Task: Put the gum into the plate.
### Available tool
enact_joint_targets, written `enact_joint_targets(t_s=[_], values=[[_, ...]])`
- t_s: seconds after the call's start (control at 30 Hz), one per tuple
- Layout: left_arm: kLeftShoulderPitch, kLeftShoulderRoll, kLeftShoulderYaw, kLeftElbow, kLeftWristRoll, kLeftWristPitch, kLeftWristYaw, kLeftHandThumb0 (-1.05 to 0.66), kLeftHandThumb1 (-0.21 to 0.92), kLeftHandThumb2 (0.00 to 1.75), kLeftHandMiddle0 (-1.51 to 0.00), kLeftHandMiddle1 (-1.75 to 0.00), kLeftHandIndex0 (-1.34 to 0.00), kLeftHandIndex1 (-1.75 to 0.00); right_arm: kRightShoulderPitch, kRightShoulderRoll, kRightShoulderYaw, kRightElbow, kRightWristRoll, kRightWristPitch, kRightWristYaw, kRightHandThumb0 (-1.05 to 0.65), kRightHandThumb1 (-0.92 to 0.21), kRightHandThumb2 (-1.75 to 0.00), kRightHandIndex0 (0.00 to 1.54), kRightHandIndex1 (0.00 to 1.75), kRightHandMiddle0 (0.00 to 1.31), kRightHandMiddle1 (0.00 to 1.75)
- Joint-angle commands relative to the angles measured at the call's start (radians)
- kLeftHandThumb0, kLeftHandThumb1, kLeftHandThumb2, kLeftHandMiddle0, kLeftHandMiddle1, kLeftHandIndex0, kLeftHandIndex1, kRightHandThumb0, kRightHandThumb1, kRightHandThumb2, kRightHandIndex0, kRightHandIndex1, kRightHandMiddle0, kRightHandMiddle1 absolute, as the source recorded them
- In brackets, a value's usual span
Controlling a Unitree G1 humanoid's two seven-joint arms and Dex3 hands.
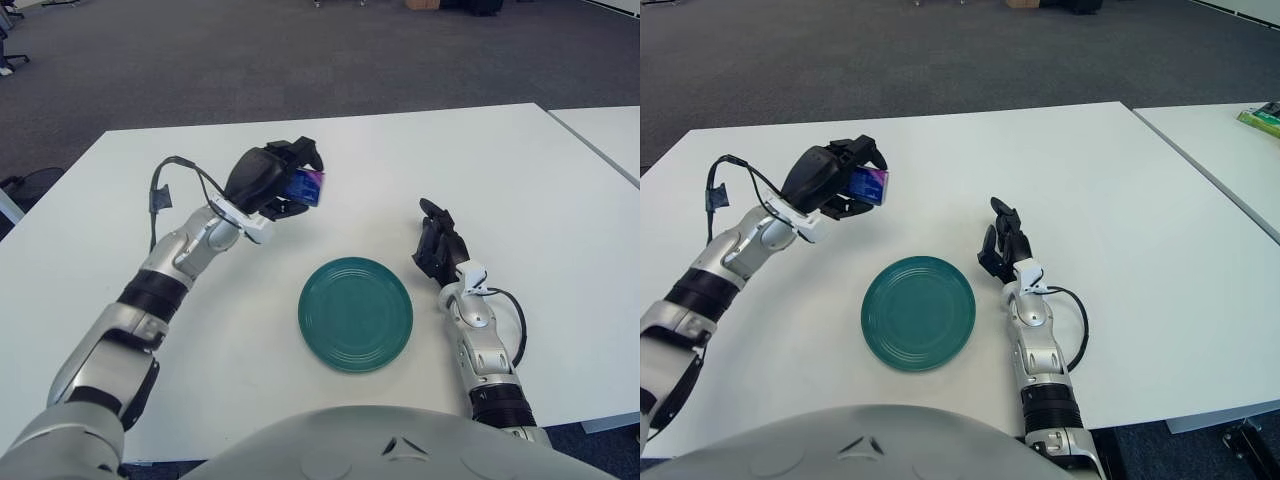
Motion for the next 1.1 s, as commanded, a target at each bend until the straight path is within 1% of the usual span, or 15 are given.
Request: enact_joint_targets(t_s=[0.0, 0.1, 0.27, 0.37, 0.5, 0.67, 0.77, 0.87, 1.07], values=[[0.059, 0.011, -0.014, -0.088, -0.075, -0.033, -0.129, -0.49, 0.25, 1.39, -1.1, -1.75, -0.66, -1.75, 0.055, 0.011, -0.009, 0.096, 0.01, 0.058, -0.003, -0.6, -0.92, -0.96, 0.13, 0.0, 0.0, 0.51], [0.079, 0.003, -0.029, -0.098, -0.082, -0.066, -0.18, -0.49, 0.25, 1.4, -1.11, -1.75, -0.66, -1.75, 0.055, 0.013, -0.011, 0.101, 0.014, 0.049, 0.002, -0.6, -0.92, -0.96, 0.13, 0.0, 0.0, 0.52], [0.112, 0.002, -0.067, -0.107, -0.074, -0.159, -0.249, -0.49, 0.25, 1.39, -1.11, -1.75, -0.65, -1.75, 0.054, 0.014, -0.016, 0.107, 0.017, 0.04, 0.009, -0.6, -0.92, -0.96, 0.14, 0.0, 0.0, 0.53], [0.127, 0.004, -0.079, -0.123, -0.07, -0.18, -0.296, -0.49, 0.26, 1.38, -1.1, -1.75, -0.65, -1.75, 0.052, 0.012, -0.018, 0.112, 0.012, 0.04, 0.007, -0.61, -0.92, -0.97, 0.14, 0.0, 0.0, 0.52], [0.113, 0.012, -0.103, -0.131, -0.095, -0.202, -0.396, -0.48, 0.28, 1.36, -1.09, -1.75, -0.64, -1.75, 0.048, 0.008, -0.017, 0.123, 0.0, 0.039, 0.001, -0.62, -0.92, -0.97, 0.14, 0.0, 0.0, 0.5], [0.085, 0.007, -0.114, -0.12, -0.111, -0.236, -0.478, -0.48, 0.27, 1.36, -1.06, -1.75, -0.64, -1.75, 0.047, 0.003, -0.011, 0.133, -0.009, 0.034, 0.001, -0.63, -0.92, -0.97, 0.14, 0.0, 0.0, 0.48], [0.076, 0.003, -0.114, -0.116, -0.117, -0.248, -0.51, -0.49, 0.26, 1.38, -1.05, -1.75, -0.65, -1.75, 0.048, 0.003, -0.008, 0.134, -0.01, 0.031, 0.003, -0.63, -0.92, -0.98, 0.14, 0.0, 0.0, 0.48], [0.075, 0.005, -0.118, -0.124, -0.118, -0.241, -0.553, -0.49, 0.25, 1.39, -1.05, -1.75, -0.66, -1.75, 0.05, 0.003, -0.007, 0.135, -0.008, 0.025, 0.007, -0.63, -0.92, -0.98, 0.14, 0.0, 0.0, 0.47], [0.098, 0.009, -0.117, -0.156, -0.127, -0.222, -0.614, -0.48, 0.28, 1.35, -0.97, -1.75, -0.63, -1.75, 0.052, 0.005, -0.006, 0.135, -0.006, 0.017, 0.009, -0.62, -0.92, -0.99, 0.13, 0.0, 0.0, 0.48]])
